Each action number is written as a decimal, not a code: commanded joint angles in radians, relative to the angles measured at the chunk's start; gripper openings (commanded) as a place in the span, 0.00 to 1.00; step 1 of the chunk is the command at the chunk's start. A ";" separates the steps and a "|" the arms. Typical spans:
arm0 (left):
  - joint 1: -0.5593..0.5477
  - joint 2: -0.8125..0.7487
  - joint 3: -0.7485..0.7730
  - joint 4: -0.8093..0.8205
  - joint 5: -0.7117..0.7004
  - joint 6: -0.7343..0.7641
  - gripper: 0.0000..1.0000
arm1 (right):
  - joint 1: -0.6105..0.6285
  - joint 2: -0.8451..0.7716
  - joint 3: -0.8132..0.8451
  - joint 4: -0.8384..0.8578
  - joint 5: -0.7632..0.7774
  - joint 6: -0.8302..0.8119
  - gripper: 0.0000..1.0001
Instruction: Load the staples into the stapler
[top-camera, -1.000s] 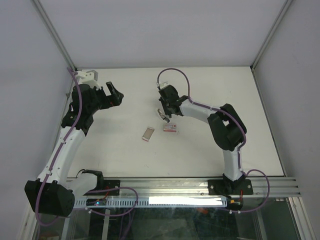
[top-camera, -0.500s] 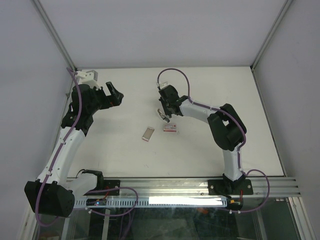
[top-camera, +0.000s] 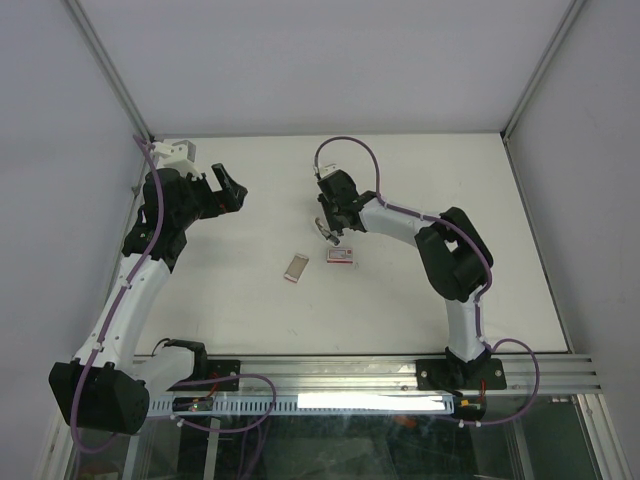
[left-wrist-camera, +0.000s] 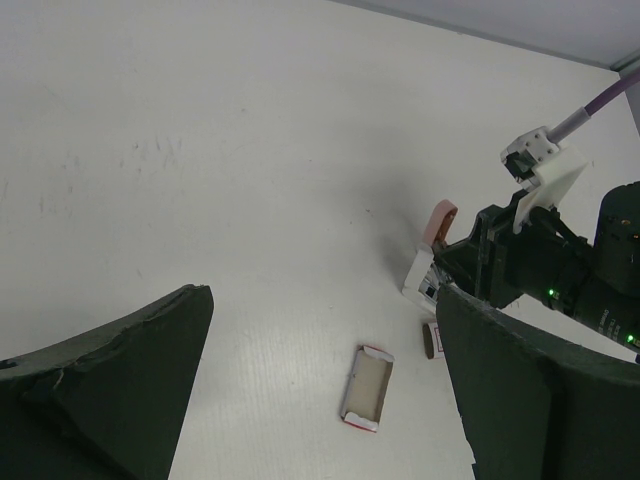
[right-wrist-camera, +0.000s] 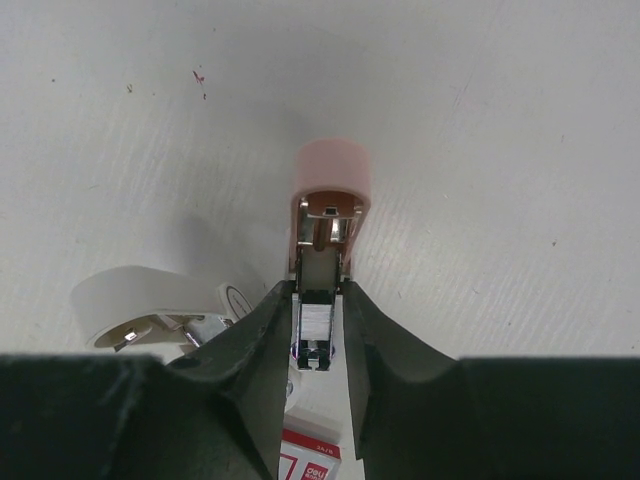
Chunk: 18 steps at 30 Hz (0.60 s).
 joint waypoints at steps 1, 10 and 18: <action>0.006 -0.031 0.000 0.048 -0.003 0.023 0.99 | -0.003 -0.060 0.007 0.038 -0.010 0.001 0.30; 0.006 -0.035 -0.002 0.052 -0.002 0.021 0.99 | -0.020 -0.087 0.010 0.030 0.005 0.036 0.27; 0.005 -0.038 -0.003 0.052 -0.002 0.022 0.99 | -0.029 -0.061 0.023 0.021 -0.002 0.036 0.26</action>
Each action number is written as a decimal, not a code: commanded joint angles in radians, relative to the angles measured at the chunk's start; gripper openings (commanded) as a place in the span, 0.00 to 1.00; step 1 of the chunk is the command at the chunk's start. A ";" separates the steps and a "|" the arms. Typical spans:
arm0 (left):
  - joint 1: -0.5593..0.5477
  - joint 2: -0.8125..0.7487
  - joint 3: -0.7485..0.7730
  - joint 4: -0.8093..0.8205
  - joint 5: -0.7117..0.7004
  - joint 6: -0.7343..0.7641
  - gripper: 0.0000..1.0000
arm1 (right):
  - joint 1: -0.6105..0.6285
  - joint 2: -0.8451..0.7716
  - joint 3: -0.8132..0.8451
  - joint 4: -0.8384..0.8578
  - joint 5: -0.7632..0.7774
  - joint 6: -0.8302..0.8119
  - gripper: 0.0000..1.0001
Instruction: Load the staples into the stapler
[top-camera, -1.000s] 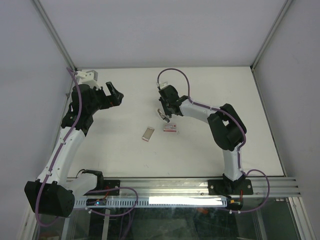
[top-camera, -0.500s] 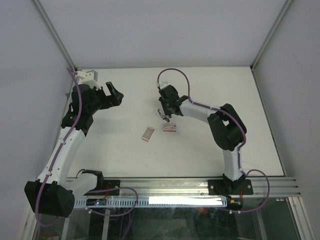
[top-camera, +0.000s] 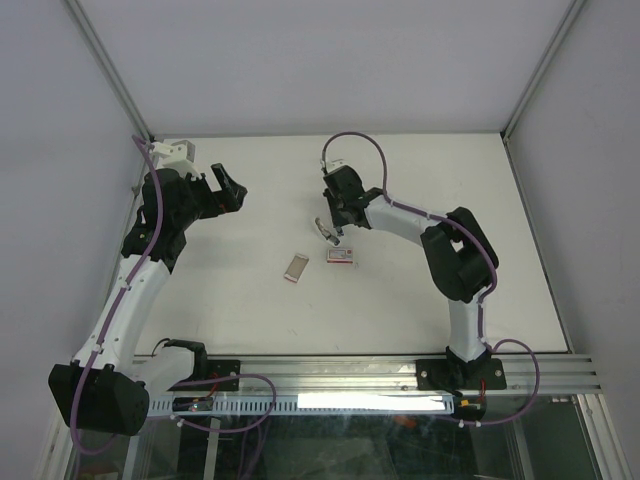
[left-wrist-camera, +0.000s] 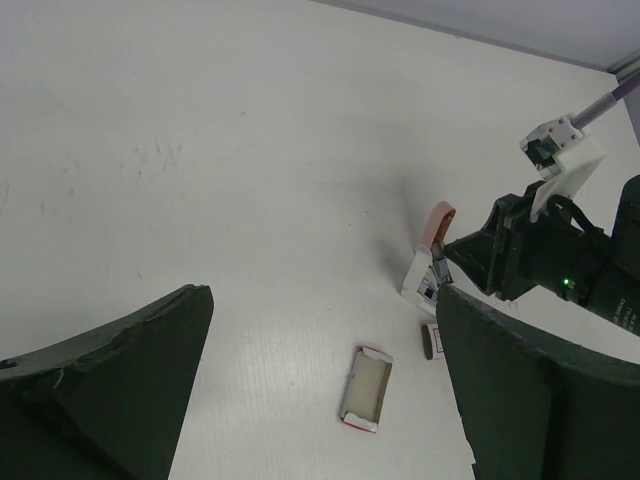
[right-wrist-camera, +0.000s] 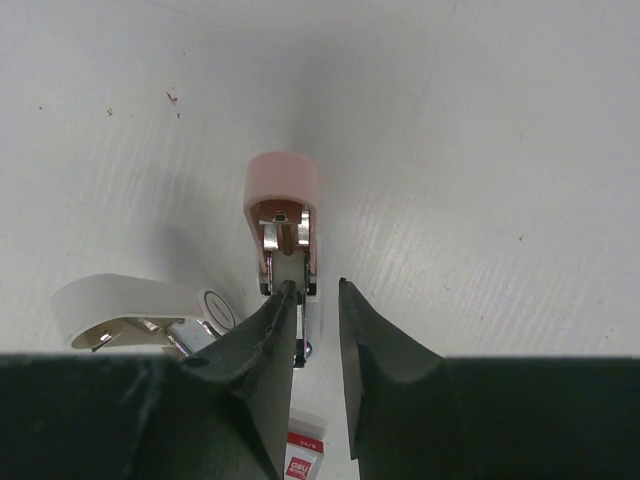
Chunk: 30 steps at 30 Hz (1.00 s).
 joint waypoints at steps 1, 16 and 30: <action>0.005 -0.031 -0.004 0.052 -0.001 0.021 0.99 | -0.005 -0.032 0.030 0.021 0.001 0.012 0.26; 0.007 -0.035 -0.003 0.051 -0.002 0.023 0.99 | -0.007 -0.007 0.054 0.009 -0.021 0.000 0.25; 0.007 -0.034 -0.005 0.052 0.000 0.024 0.99 | -0.009 0.014 0.064 -0.015 -0.027 0.000 0.25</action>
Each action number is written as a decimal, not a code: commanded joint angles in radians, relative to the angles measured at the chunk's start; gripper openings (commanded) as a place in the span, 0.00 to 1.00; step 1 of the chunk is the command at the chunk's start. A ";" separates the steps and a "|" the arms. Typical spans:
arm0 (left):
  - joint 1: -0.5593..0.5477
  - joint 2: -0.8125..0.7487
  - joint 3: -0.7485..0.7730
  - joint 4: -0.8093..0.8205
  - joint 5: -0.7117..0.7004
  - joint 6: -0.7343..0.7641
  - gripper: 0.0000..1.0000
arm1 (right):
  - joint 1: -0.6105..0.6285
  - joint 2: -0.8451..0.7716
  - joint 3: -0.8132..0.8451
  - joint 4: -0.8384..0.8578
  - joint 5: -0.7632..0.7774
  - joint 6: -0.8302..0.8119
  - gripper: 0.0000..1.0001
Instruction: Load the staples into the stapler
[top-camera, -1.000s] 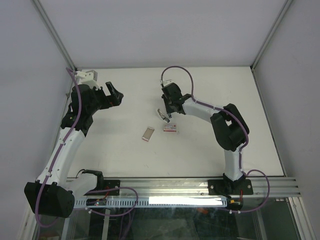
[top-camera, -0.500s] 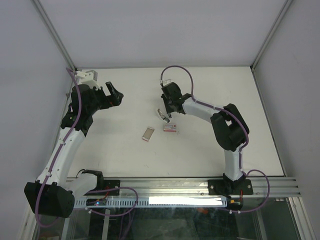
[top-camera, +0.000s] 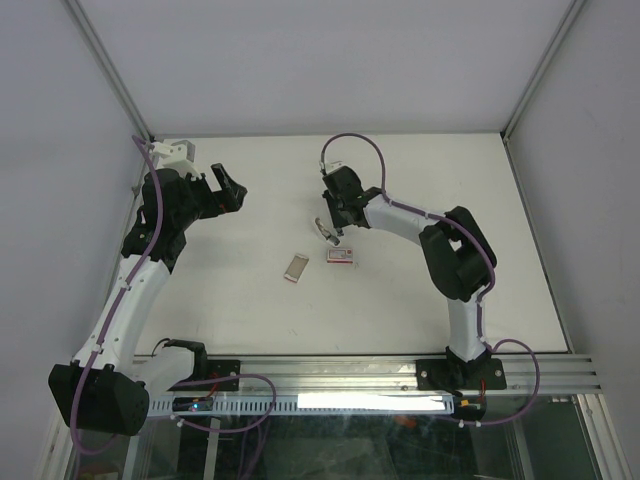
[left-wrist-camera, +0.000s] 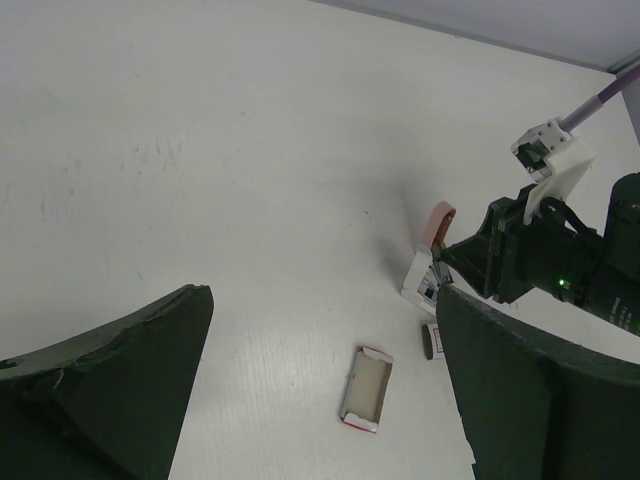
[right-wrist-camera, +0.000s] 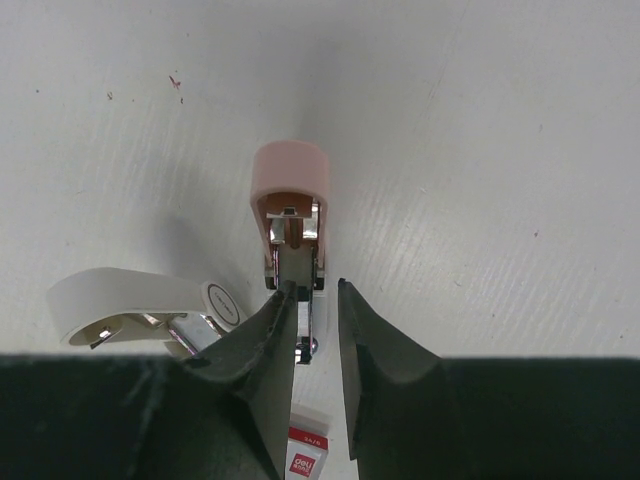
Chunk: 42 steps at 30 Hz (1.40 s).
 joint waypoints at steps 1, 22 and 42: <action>0.006 -0.035 -0.004 0.053 -0.001 0.023 0.99 | -0.004 0.002 0.050 0.009 -0.006 -0.002 0.25; -0.024 -0.002 -0.047 0.133 0.142 -0.064 0.97 | -0.005 -0.208 -0.055 0.004 -0.075 0.020 0.37; -0.345 0.657 -0.030 0.778 0.210 -0.241 0.97 | -0.169 -0.549 -0.608 0.320 -0.474 0.211 0.48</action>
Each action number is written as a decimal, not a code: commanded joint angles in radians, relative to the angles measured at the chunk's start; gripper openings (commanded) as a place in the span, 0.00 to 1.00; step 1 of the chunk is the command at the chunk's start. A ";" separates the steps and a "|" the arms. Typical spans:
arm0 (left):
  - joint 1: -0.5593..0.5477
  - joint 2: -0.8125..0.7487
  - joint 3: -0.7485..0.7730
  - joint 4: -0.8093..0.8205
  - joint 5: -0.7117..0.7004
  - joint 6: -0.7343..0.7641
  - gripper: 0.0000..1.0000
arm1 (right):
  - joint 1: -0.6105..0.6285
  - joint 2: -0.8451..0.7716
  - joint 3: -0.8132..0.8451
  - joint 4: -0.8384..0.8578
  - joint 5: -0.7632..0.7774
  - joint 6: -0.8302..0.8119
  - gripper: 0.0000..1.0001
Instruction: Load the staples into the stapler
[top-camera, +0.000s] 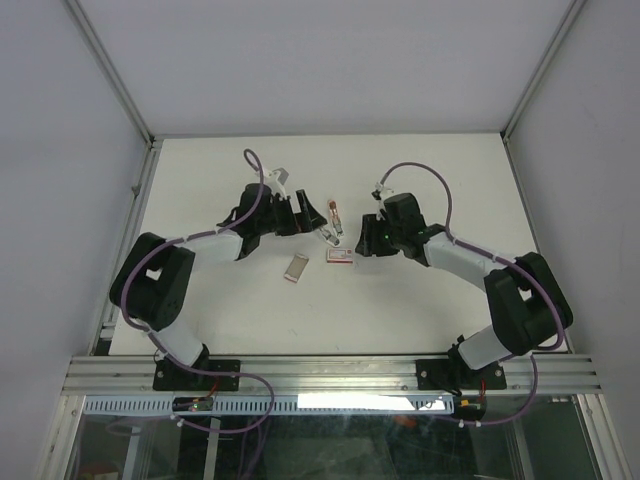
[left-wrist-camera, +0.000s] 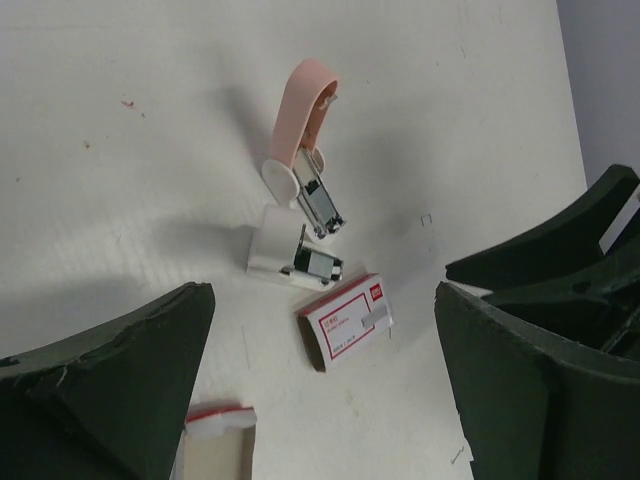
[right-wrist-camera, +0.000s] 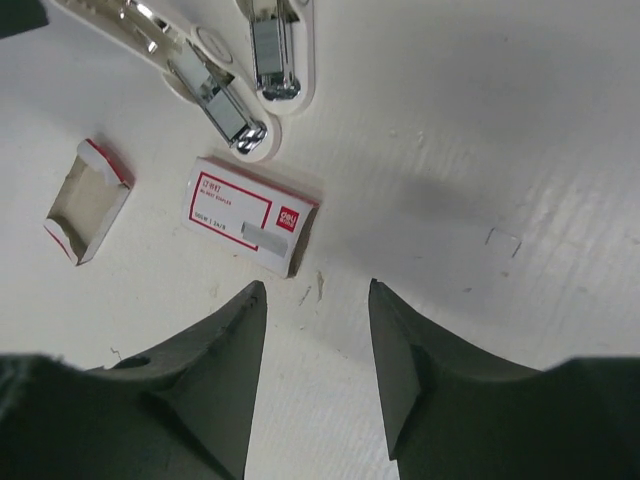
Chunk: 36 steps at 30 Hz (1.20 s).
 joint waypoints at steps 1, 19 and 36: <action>-0.021 0.088 0.121 0.155 0.039 0.033 0.97 | -0.011 -0.061 -0.033 0.146 -0.101 0.067 0.49; -0.140 0.163 0.184 0.057 -0.122 0.284 0.99 | -0.028 -0.058 -0.065 0.181 -0.143 0.090 0.49; -0.291 0.163 0.216 -0.039 -0.360 0.398 0.99 | -0.046 -0.070 -0.092 0.187 -0.133 0.099 0.48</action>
